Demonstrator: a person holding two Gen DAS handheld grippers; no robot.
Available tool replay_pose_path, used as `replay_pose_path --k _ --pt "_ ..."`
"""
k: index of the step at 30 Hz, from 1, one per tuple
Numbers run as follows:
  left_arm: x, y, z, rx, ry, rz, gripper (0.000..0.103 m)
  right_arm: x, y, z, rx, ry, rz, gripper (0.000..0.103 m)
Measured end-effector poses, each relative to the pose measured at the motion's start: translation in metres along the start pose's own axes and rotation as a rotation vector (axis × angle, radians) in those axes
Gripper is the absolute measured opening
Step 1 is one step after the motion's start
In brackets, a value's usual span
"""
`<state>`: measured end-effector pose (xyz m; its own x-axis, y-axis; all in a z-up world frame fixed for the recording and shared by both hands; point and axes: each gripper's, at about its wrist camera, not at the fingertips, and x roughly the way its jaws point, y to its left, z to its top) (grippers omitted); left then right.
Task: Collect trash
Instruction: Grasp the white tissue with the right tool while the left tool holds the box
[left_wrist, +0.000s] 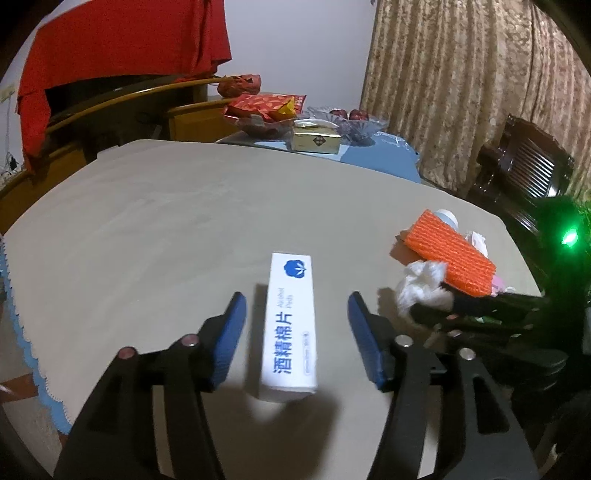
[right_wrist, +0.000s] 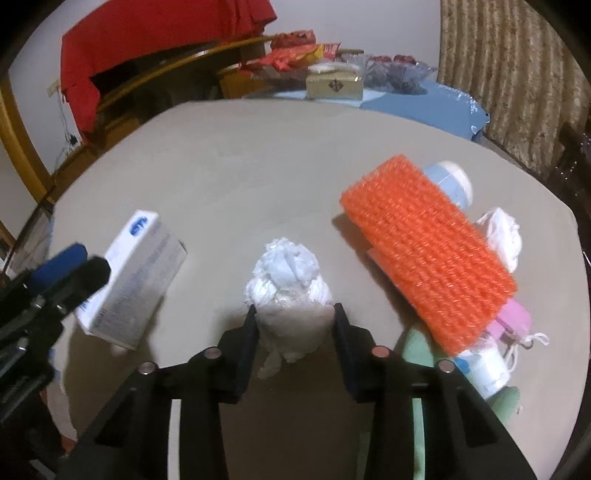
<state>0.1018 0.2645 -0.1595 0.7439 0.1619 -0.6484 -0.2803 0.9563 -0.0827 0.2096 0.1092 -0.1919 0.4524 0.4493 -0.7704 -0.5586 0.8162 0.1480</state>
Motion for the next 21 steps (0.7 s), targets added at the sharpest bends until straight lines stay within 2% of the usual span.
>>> replay_pose_path --k 6,7,8,10,16,21 --pt "0.015 0.003 -0.008 -0.008 0.049 0.011 0.059 -0.018 -0.001 -0.002 -0.002 -0.021 0.013 0.039" --pt "0.018 0.003 -0.009 -0.006 0.056 0.013 0.056 -0.02 -0.001 -0.002 -0.005 -0.024 0.014 0.039" --pt "0.02 0.004 -0.011 -0.007 0.065 0.011 0.043 -0.022 0.0 -0.001 -0.007 -0.027 0.012 0.039" --pt "0.024 0.005 -0.013 -0.013 0.079 0.004 0.033 -0.028 -0.001 -0.003 -0.011 -0.037 0.009 0.039" --pt "0.005 0.002 -0.004 -0.013 0.023 -0.003 0.031 -0.057 -0.007 -0.003 -0.009 -0.087 0.002 0.039" --pt "-0.022 -0.015 0.015 0.006 -0.037 -0.028 0.031 -0.09 -0.014 -0.002 0.005 -0.148 -0.007 0.039"
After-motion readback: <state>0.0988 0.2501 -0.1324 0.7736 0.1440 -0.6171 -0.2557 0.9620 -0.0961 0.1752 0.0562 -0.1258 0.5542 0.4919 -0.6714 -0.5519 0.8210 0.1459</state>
